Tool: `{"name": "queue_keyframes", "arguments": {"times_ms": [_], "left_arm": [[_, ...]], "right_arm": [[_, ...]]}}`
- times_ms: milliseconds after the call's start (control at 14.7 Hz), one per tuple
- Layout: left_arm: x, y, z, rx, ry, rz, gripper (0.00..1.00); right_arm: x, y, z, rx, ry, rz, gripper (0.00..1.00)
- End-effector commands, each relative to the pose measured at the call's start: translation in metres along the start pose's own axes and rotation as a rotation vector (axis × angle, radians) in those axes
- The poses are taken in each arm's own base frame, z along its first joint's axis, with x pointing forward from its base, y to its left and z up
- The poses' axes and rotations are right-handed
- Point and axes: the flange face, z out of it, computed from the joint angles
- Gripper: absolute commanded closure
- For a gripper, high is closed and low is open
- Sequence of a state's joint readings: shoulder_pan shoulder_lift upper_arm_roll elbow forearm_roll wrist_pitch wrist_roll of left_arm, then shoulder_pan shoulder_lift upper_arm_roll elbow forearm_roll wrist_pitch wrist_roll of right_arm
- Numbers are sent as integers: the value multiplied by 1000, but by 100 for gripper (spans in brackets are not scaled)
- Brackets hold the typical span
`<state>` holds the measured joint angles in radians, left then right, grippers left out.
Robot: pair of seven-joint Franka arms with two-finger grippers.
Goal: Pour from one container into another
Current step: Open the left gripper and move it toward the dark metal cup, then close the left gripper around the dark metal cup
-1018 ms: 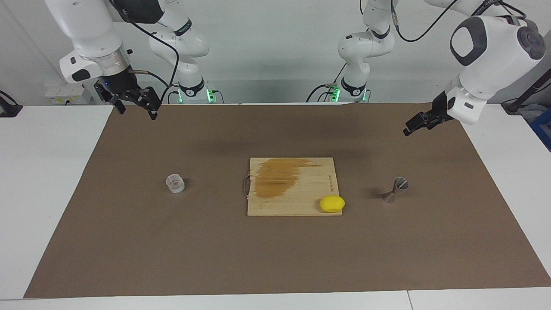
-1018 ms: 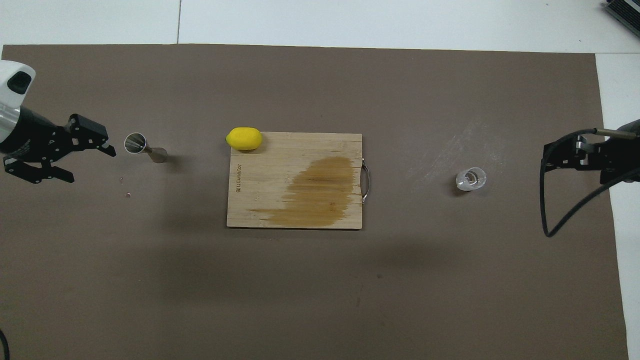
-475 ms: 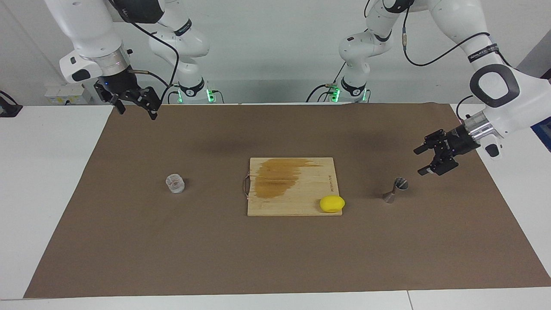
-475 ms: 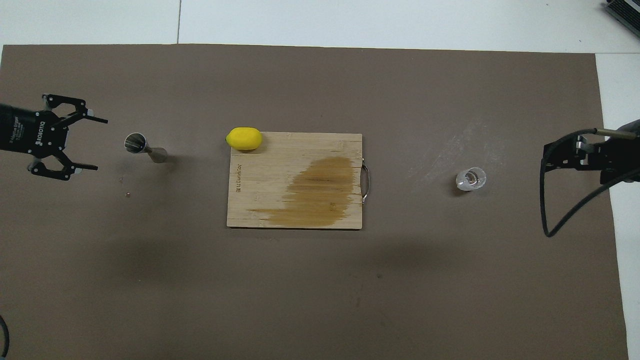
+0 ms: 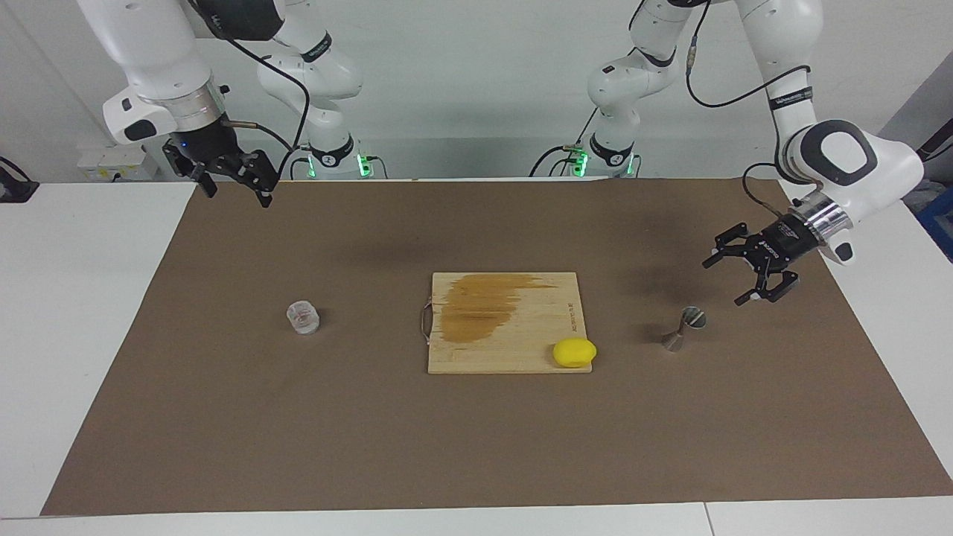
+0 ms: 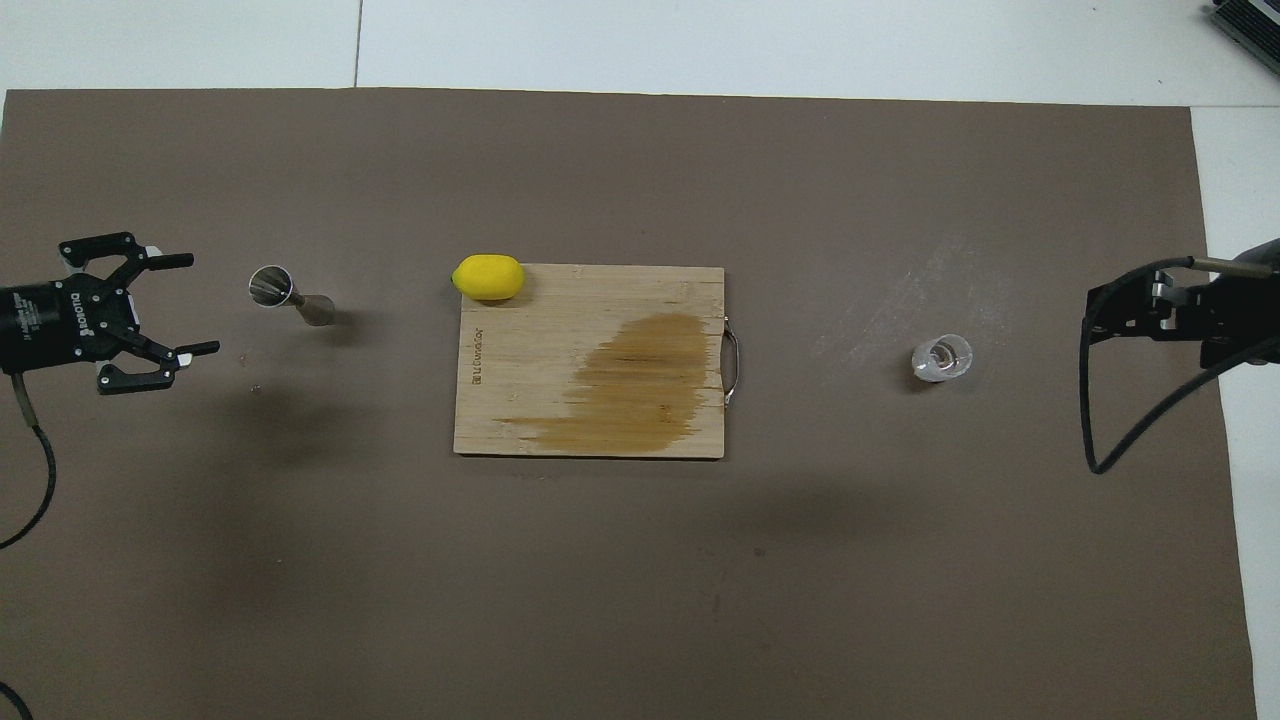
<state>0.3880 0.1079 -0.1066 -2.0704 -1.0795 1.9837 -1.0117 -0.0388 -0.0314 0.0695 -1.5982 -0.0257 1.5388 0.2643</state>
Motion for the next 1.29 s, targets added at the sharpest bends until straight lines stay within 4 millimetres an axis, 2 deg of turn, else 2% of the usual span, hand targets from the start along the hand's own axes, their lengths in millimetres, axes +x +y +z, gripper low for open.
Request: {"name": "queue_keyframes", "arguments": {"times_ms": [0,136,204,407,543,678,814,950,1221], "left_arm": [[21,-30,7,-95,-69,-153,0],[45,-29,20,-102,-121,-237,0],[54,-28,19,-116,-135,-264,0],[60,-34,32,-146,-152,-300,0],[68,-36,51,-168,-175,-305,0],[75,-35,57,-178,-186,-297,0],[77,-34,59,-188,-200,-306,0],[69,-35,71,-198,-209,-306,0],[70,-34,71,-209,-208,-298,0]], "right_arm": [[-6,4,-1,4,-1,-20,0],[-6,4,-1,4,-1,-20,0],[-6,4,-1,4,-1,-20,0],[-6,5,-1,4,-1,-19,0],[-6,4,-1,4,-1,-20,0],[-6,5,-1,4,-1,-19,0],[-6,5,-1,4,-1,-19,0],[-6,5,-1,4,-1,-19,0],[-6,5,-1,4,-1,-19,0]]}}
